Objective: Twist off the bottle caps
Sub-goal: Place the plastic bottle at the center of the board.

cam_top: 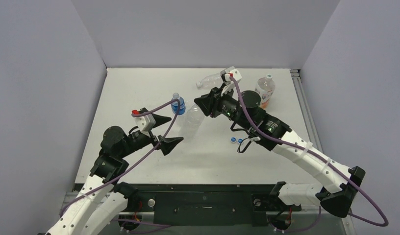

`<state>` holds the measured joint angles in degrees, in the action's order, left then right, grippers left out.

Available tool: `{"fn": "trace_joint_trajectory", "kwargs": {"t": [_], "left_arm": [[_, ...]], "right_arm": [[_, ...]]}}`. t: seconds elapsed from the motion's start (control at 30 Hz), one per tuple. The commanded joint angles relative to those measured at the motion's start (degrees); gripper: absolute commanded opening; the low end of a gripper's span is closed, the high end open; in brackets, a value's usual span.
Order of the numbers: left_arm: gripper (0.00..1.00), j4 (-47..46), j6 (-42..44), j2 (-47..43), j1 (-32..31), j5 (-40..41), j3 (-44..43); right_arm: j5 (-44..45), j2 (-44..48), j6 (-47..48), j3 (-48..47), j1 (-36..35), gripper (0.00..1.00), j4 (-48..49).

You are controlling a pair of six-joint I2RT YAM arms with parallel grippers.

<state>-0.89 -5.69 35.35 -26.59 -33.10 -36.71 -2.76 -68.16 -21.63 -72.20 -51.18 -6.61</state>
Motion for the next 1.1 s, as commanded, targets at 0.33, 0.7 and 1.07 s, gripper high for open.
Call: {"fn": "trace_joint_trajectory", "kwargs": {"t": [0.33,0.7,1.07], "left_arm": [[0.97,18.1,4.5,-1.0,0.0,23.4,-8.5],[0.96,23.8,18.6,0.5,0.0,44.1,-11.9],[0.97,17.0,12.6,-9.7,0.0,32.0,-6.5]], "right_arm": [[10.5,-10.7,12.0,-1.6,-0.4,0.00,-2.7],[20.1,-17.7,15.0,-2.3,-3.4,0.00,4.5],[26.0,-21.2,16.2,-0.9,-5.3,0.00,12.1]]}}
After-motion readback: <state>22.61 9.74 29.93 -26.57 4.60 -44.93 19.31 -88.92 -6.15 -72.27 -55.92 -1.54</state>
